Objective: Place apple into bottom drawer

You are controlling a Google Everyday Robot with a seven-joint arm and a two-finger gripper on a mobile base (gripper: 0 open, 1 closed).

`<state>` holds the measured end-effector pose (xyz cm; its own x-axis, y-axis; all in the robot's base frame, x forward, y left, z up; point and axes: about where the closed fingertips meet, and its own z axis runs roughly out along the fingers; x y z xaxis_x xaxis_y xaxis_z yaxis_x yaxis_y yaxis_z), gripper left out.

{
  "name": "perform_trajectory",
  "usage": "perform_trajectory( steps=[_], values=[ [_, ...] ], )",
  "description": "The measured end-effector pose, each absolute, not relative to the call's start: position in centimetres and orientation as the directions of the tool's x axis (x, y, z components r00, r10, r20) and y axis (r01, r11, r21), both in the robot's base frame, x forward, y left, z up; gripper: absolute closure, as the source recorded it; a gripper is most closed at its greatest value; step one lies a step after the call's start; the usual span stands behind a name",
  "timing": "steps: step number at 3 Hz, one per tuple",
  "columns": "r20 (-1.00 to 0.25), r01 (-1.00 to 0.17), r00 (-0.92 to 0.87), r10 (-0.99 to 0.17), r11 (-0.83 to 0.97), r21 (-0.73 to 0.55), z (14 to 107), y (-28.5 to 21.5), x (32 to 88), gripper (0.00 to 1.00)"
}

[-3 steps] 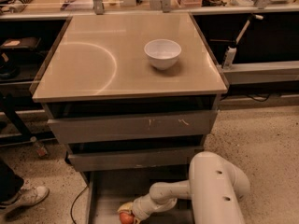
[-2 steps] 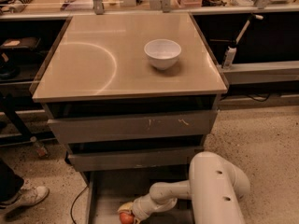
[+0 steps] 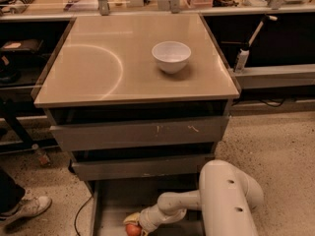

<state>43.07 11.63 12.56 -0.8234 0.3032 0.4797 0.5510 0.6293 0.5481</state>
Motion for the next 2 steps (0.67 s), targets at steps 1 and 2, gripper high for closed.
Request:
perform_trajectory(
  steps=[1, 2],
  values=[
    [0.48, 0.551, -0.823, 0.303, 0.629, 0.548, 12.56, 11.64, 43.06, 0.0],
    [0.48, 0.551, -0.823, 0.303, 0.629, 0.548, 12.56, 11.64, 43.06, 0.0]
  ],
)
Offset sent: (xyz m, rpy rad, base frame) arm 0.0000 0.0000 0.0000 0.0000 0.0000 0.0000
